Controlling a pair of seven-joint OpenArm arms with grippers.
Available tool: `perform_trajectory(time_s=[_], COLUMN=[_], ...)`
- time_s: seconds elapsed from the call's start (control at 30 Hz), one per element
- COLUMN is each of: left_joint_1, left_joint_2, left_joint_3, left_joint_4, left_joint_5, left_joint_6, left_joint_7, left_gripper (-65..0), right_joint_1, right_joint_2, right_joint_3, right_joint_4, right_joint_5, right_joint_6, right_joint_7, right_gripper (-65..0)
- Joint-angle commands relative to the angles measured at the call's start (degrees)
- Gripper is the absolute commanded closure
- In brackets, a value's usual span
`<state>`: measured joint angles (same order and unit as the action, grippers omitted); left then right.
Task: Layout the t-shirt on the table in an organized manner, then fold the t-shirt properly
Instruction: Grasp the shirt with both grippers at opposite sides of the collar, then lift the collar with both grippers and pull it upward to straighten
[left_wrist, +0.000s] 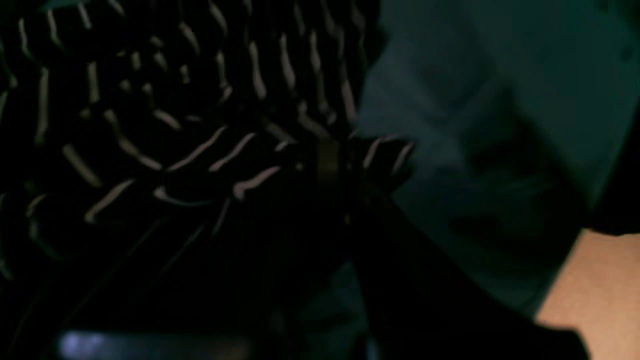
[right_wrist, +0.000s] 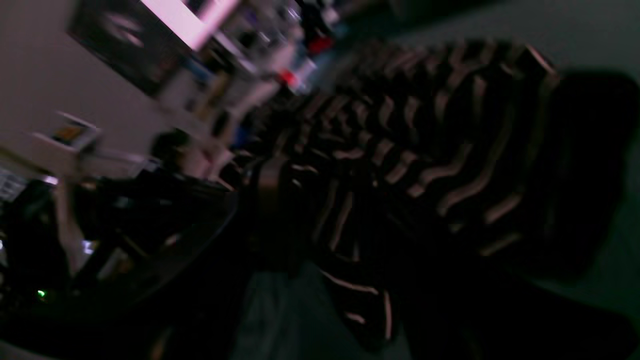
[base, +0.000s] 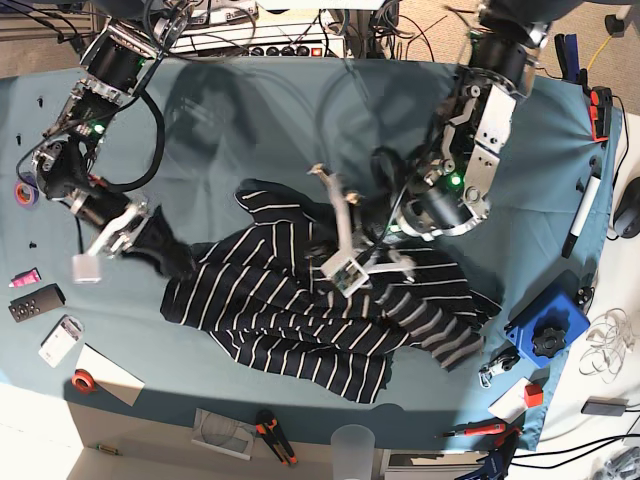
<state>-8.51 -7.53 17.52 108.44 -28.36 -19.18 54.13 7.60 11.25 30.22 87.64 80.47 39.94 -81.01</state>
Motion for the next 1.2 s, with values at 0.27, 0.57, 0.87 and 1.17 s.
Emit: perform_trajectory(time_s=[0.27,0.57,0.87,1.17], left_joint_1=[-1.9,-7.5,-7.3,-7.4], left_joint_2=[11.8,16.5,12.2,8.4], left_joint_3=[0.0,0.0,-0.1,-0.2], left_joint_4=[1.1,0.1,-0.1,0.0], left_joint_5=[-9.4,0.9,4.5,13.2], left_joint_6=[-7.2,-0.9,-2.2,1.4], left_joint_7=[-5.1,-5.8,-1.3,1.9], left_gripper=[0.0,0.0,-26.4,-26.5], right_joint_1=[0.4,-0.2,-0.2,-3.4], right_joint_2=[0.8,0.8,0.8,1.1], right_joint_3=[0.5,8.1,9.6,7.0], right_joint_4=[0.9,0.9,0.9,0.9], right_joint_5=[-4.9,-9.0,-9.0,-9.5], right_joint_6=[0.1,0.1,0.1,0.1], right_joint_7=[1.0,1.0,1.0,1.0], right_gripper=[-21.3,-21.3,-21.3,-21.6])
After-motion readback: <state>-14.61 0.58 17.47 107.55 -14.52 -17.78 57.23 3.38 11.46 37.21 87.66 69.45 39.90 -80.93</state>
